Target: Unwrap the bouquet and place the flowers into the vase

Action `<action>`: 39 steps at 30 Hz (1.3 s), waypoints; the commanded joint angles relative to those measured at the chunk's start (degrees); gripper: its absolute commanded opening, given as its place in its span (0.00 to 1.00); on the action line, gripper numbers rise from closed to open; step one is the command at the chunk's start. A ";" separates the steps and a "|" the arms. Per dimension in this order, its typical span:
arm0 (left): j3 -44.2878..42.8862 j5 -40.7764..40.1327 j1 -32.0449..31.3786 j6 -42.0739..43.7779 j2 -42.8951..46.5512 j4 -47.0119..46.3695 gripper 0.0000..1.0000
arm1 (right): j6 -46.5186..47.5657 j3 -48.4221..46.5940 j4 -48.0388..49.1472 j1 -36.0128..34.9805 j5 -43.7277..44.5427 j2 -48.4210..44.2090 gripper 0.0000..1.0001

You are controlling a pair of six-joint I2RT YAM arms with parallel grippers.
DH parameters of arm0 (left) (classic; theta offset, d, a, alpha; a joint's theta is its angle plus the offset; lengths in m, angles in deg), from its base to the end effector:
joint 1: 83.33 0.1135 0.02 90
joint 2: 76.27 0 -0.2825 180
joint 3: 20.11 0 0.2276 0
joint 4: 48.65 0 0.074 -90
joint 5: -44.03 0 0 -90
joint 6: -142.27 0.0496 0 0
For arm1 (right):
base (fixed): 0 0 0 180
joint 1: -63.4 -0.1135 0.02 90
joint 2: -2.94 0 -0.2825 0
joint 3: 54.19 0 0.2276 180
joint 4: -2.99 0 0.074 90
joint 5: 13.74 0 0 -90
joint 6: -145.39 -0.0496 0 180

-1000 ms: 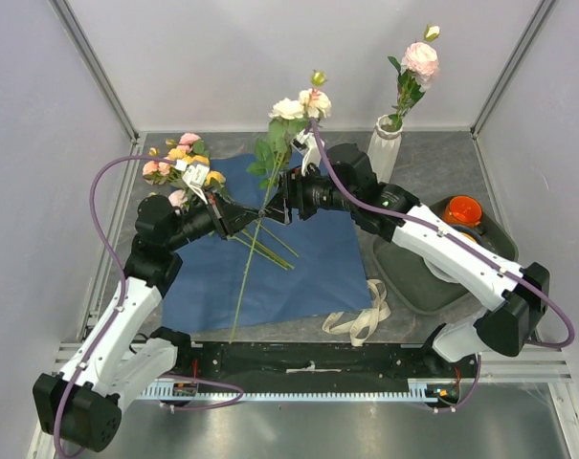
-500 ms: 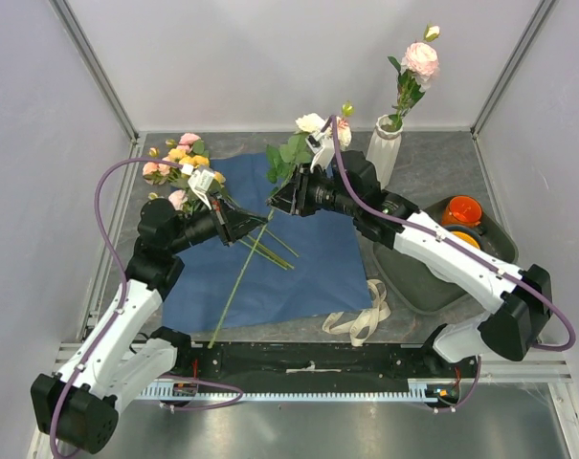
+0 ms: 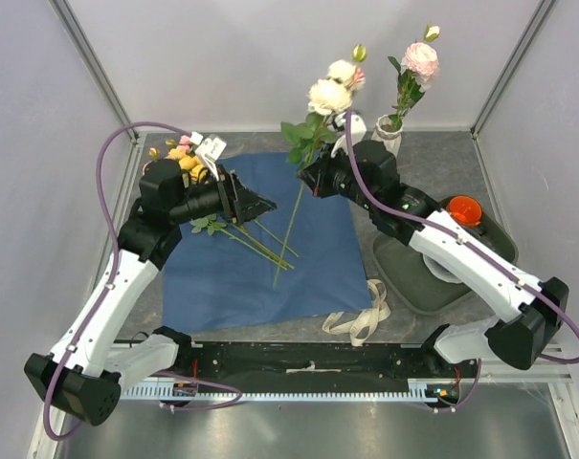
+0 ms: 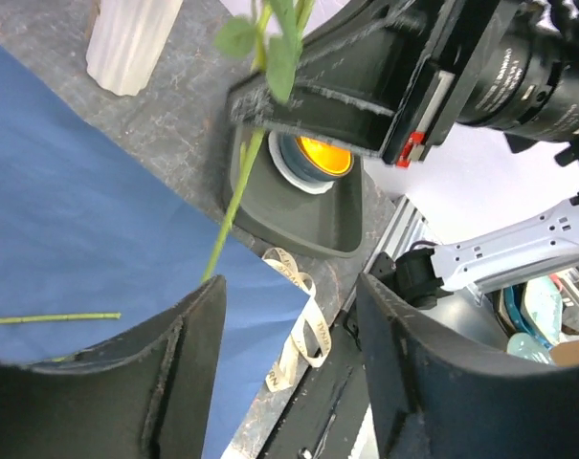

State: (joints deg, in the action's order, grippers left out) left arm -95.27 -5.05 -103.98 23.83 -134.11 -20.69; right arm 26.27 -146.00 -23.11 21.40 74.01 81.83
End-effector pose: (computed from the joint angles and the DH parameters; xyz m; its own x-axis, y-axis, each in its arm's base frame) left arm 0.1724 -0.0997 0.3998 -0.5657 -0.1714 -0.8066 0.6817 0.4531 -0.5744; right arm 0.2274 0.2073 0.4134 -0.4872 0.2156 -0.8462 -0.5265 0.7006 0.4816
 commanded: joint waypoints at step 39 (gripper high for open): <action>6.88 -12.80 -0.10 14.65 -2.98 -1.24 0.67 | 48.90 -45.47 15.64 11.41 46.36 20.34 0.00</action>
State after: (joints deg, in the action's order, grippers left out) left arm -87.93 -17.38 -103.74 35.72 -136.73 -20.19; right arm 77.80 -191.82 -11.41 31.76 121.86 102.82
